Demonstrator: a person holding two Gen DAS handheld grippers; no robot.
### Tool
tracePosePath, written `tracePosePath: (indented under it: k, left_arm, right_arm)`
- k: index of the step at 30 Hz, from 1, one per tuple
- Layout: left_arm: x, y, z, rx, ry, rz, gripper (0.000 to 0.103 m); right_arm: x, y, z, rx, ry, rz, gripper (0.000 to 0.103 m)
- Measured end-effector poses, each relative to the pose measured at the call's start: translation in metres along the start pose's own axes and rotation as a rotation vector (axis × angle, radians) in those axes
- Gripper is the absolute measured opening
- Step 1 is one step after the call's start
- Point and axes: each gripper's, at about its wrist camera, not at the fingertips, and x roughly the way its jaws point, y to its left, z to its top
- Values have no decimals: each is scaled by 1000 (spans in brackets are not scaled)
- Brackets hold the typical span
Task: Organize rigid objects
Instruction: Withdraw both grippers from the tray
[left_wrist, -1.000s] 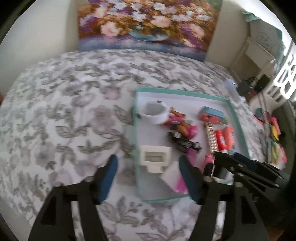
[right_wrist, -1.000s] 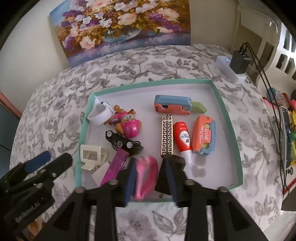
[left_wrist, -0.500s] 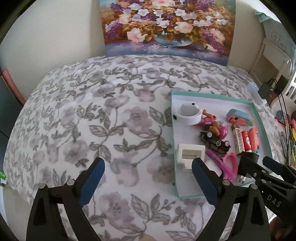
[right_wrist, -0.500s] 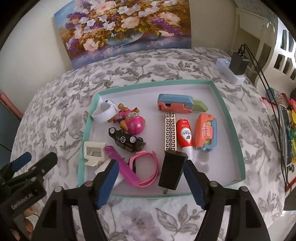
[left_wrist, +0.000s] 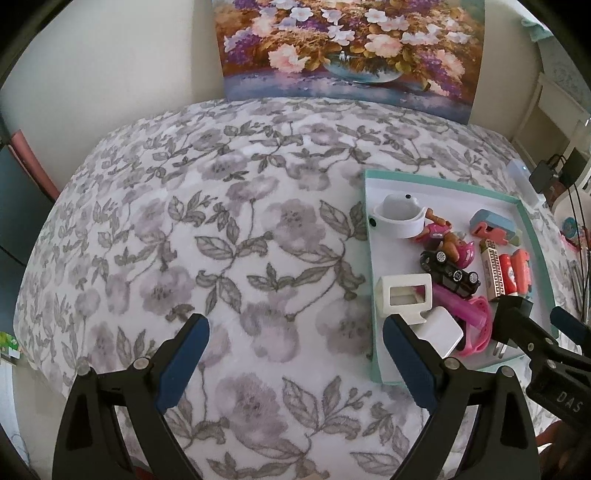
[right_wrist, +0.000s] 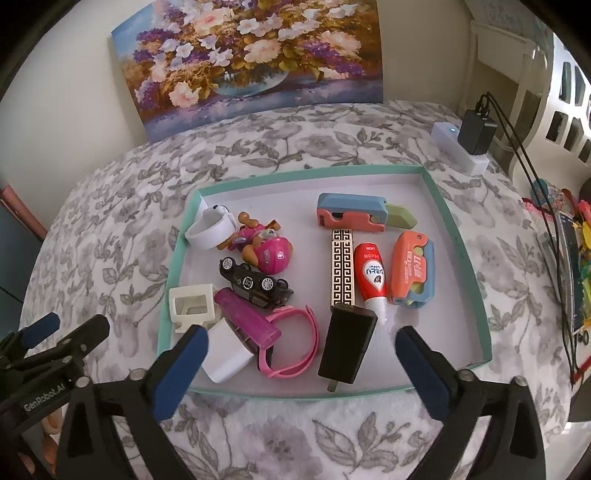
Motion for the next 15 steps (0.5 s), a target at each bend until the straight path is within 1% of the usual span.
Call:
tracePosePath:
  k: [6,10,15]
  left_arm:
    - [1,3,1,-10,9,2,95]
    - [1,4,1,-10,9,22,95]
    - [0,4,1,-8,9,19,95]
  right_arm:
    - [-1,0,1,-2,-6,-1,103]
    - [-1,1,1,-5,-9,-2,103]
    - [-1,2,2,-7,-9,-4,103]
